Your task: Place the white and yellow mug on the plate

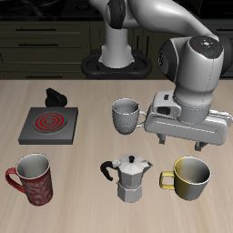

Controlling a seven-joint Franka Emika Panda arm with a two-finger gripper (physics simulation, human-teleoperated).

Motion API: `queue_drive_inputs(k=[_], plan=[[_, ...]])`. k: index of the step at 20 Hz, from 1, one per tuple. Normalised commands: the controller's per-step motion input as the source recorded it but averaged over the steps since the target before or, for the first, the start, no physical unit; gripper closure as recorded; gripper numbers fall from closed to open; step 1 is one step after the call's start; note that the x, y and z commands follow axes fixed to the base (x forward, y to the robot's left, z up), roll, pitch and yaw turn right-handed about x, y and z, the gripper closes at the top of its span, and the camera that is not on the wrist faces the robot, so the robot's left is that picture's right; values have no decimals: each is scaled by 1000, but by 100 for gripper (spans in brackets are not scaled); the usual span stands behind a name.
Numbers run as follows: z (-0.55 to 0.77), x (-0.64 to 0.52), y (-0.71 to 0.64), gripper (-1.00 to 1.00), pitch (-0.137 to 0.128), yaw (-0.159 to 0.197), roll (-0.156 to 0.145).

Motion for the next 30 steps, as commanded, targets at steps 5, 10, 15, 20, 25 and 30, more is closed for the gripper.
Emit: queue_drive_inputs(k=[5, 10, 15, 20, 25, 30], plan=[[-189, -2, 46, -100, 28, 18, -4], [-149, 7, 94, -100, 36, 11, 8], [-141, 16, -95, -100, 21, -4, -5], [-133, 49, -70, -100, 25, -15, -17], [-243, -51, 123, -100, 30, -10, 17], [-263, 28, 60, -100, 48, -25, 5]])
